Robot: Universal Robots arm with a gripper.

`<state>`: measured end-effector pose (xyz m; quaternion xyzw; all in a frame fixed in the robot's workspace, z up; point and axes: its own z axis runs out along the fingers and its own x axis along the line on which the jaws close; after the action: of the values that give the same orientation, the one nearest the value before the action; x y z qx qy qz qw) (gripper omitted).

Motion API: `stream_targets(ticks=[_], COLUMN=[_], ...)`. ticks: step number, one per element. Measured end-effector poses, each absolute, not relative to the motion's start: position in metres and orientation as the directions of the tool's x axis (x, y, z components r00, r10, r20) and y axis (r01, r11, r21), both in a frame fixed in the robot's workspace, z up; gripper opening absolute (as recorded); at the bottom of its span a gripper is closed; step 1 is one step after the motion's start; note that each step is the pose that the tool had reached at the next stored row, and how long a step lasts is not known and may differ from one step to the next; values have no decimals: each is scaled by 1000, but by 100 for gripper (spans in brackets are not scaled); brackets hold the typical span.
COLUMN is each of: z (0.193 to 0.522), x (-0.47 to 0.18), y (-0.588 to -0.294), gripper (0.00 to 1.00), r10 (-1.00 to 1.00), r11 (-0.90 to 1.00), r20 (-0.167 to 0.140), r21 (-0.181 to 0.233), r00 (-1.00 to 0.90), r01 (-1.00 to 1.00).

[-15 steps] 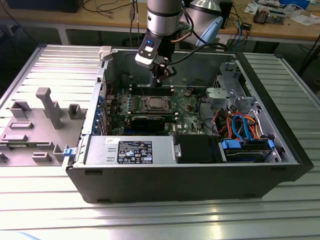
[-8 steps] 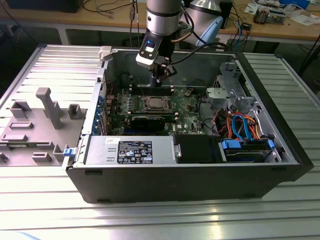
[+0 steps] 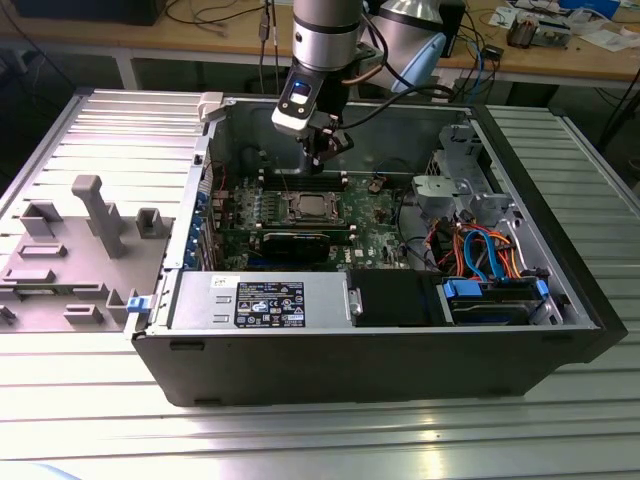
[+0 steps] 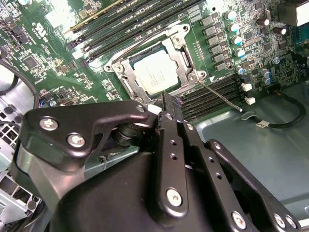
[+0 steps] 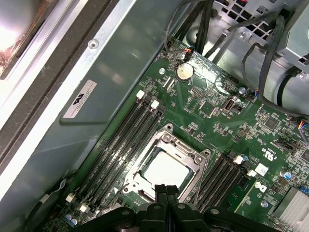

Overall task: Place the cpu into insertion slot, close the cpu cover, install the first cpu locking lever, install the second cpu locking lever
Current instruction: 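Install the first cpu locking lever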

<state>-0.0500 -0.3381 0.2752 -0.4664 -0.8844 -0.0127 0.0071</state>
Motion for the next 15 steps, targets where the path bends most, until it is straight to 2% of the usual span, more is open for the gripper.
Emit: stream_targets(ticks=[15], z=[275], x=[-50], y=[-338], gripper=[11], r10=[767], r11=[641], r20=[24], r21=[16], r00=[-641], r01=[767])
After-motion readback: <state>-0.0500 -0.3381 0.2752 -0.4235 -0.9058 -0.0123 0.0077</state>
